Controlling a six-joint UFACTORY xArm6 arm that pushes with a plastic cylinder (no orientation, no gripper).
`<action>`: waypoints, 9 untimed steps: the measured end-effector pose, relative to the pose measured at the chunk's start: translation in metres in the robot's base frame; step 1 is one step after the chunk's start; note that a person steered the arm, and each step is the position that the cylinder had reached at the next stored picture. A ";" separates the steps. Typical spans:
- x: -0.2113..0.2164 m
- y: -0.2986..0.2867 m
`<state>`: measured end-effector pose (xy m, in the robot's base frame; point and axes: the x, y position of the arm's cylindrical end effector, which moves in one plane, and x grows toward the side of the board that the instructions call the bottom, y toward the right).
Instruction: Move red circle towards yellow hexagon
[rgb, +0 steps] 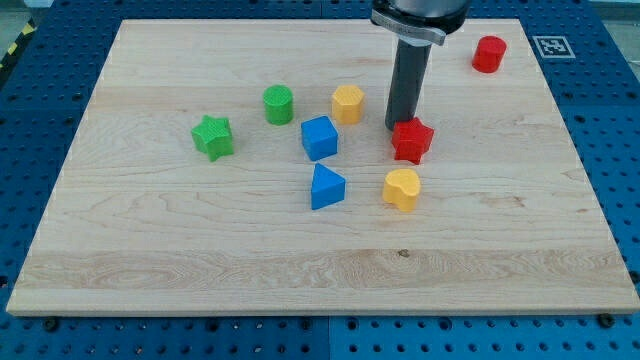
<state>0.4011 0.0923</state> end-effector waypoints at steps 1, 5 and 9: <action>-0.046 0.012; -0.080 0.192; -0.148 0.209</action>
<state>0.2534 0.3010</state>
